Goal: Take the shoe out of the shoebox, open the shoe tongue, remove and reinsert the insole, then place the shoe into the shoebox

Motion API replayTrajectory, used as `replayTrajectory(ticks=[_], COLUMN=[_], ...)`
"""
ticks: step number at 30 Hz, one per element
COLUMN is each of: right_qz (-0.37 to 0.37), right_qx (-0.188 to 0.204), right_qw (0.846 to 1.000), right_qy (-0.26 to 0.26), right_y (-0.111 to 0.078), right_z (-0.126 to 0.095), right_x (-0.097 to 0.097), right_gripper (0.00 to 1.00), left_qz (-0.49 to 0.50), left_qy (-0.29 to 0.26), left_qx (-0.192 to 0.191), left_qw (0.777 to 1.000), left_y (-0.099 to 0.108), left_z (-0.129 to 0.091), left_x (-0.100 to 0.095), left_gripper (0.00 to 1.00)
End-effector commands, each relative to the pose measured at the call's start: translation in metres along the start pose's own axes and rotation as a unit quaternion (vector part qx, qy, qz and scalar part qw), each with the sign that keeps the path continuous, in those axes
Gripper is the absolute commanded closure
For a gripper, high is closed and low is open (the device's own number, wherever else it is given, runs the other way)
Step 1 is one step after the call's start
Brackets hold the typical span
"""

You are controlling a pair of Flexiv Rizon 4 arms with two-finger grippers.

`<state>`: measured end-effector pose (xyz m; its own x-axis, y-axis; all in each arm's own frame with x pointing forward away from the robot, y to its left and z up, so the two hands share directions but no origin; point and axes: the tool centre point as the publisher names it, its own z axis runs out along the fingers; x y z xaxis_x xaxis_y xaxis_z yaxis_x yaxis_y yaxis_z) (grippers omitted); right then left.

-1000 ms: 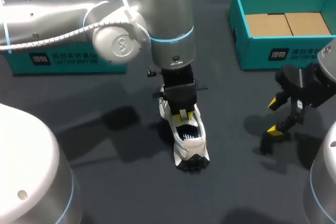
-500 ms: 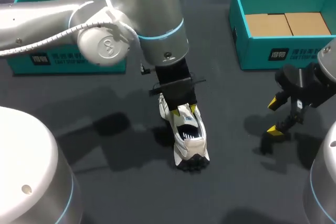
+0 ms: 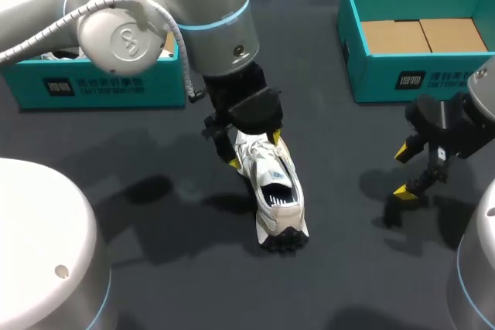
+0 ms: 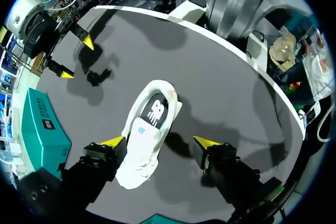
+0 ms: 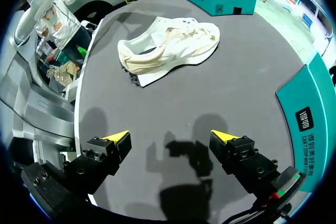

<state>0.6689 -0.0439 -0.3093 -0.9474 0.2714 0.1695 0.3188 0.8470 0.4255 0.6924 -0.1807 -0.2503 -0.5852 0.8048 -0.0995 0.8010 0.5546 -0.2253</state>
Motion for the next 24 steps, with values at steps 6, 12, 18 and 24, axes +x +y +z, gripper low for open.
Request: replayTrajectory(ticks=[6,12,18,24], right_qz=[0.000,0.000,0.000,0.000], right_qx=[0.000,0.000,0.000,0.000], right_qw=[1.000,1.000,1.000,1.000], right_qy=[-0.002,-0.002,-0.002,-0.002], right_y=[-0.001,-0.001,-0.001,-0.001], right_z=[0.000,0.000,0.000,0.000], right_x=[0.002,0.002,0.002,0.002], right_gripper=[0.00,0.00,0.00,0.00], left_qz=[-0.057,-0.286,-0.286,-0.335], left_qy=[0.010,0.023,0.023,0.036], left_qx=[0.002,-0.088,-0.088,-0.075], left_qw=[0.998,0.954,0.954,0.938], left_y=[-0.010,-0.040,-0.040,-0.047], left_z=[0.007,0.013,0.013,0.023], left_x=[0.004,0.010,0.010,0.009], left_gripper=[0.00,0.00,0.00,0.00])
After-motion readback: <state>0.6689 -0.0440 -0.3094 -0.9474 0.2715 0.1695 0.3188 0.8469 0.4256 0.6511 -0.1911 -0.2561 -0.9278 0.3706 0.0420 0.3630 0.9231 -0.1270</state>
